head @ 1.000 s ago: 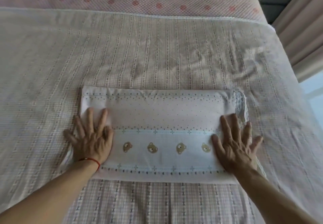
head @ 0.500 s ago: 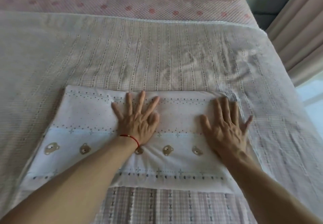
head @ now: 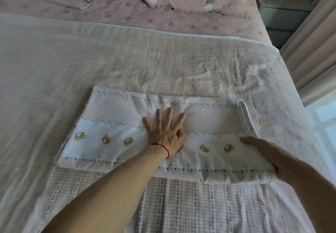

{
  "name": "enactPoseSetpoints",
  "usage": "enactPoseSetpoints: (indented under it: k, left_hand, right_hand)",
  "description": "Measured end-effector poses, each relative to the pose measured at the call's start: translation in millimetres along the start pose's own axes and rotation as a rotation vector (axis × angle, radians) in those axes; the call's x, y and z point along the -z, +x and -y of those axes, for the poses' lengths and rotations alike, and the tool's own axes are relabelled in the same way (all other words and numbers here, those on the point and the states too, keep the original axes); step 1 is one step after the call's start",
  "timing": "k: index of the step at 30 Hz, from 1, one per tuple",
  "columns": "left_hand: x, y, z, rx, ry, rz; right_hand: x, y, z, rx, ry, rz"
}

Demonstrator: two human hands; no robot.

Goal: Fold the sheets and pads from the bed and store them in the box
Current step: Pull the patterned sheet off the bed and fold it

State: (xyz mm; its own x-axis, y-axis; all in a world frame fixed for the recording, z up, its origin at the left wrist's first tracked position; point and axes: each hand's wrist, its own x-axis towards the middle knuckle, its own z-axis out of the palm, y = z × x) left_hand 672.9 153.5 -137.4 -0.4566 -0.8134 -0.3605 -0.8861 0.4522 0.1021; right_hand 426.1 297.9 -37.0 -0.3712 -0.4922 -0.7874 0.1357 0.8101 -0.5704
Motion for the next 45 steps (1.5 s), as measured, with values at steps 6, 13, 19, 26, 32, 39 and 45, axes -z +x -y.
enactPoseSetpoints:
  k: [6,13,19,26,32,39,45]
  left_hand:
    - [17.1,-55.3,43.4,-0.243,-0.179,0.009]
    - [70.3,-114.4,130.5,-0.137,-0.835,-0.112]
    - [119.1,-109.6,192.5,0.198,-1.889,0.109]
    - [70.9,-94.9,243.9,0.497,-1.327,0.022]
    - [73.9,-89.6,233.2,0.518,-0.955,-0.174]
    - [37.4,-91.6,250.6,0.491,-0.519,-0.227]
    - [54.3,-78.4,250.8,0.52,-0.539,-0.049]
  right_hand:
    - [-13.0,-41.3,33.3,0.021,0.038,0.103]
    - [-98.9,-90.6,97.0,0.4,-0.144,0.209]
    - [-272.0,-88.9,139.1,0.68,-0.511,0.144]
    - [-376.3,-64.0,64.1,0.844,-0.753,0.248]
    - [-318.7,-28.8,38.5,0.971,-0.72,-0.27]
    - [-307.1,22.4,22.5,0.624,-1.003,-0.093]
    - [-302.1,39.5,23.7,0.667,-0.923,-0.035]
